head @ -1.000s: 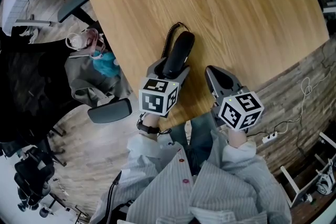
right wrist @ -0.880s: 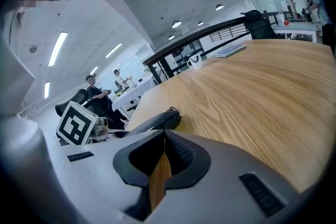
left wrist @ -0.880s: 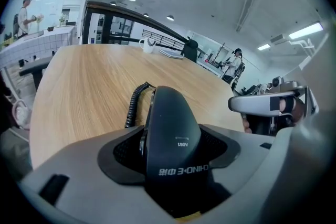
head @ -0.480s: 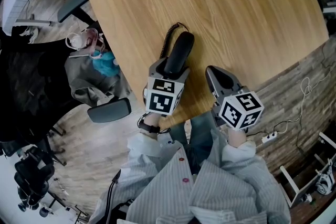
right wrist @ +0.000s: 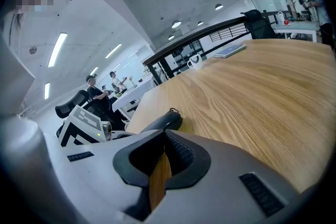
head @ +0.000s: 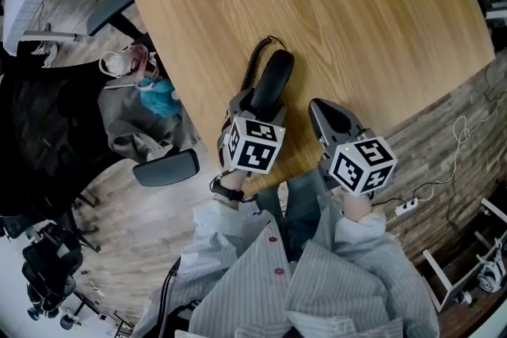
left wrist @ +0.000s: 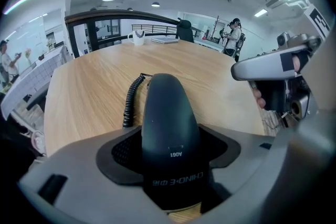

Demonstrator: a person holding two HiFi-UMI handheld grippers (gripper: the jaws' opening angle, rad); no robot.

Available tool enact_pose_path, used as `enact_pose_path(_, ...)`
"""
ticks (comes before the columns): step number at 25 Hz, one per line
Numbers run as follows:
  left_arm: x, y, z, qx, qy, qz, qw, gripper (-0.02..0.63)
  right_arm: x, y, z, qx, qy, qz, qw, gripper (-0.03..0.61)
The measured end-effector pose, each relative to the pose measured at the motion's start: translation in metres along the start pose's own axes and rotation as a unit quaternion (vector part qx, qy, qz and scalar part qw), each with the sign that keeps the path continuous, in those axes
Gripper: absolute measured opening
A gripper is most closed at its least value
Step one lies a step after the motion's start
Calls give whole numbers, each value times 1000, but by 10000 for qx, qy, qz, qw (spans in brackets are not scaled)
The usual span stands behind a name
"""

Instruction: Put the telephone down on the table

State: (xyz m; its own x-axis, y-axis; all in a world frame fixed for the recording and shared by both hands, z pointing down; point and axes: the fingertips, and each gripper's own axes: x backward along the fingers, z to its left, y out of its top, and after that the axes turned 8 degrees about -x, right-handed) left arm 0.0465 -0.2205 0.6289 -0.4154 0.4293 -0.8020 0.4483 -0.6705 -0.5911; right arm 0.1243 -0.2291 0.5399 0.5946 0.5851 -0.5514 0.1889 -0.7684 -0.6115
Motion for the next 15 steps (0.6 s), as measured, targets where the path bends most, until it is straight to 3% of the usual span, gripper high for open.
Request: enact_pose_path(15,4,1,-5,-345,-184,36,9992,324,1,3,9,32,-51,15,10000,35)
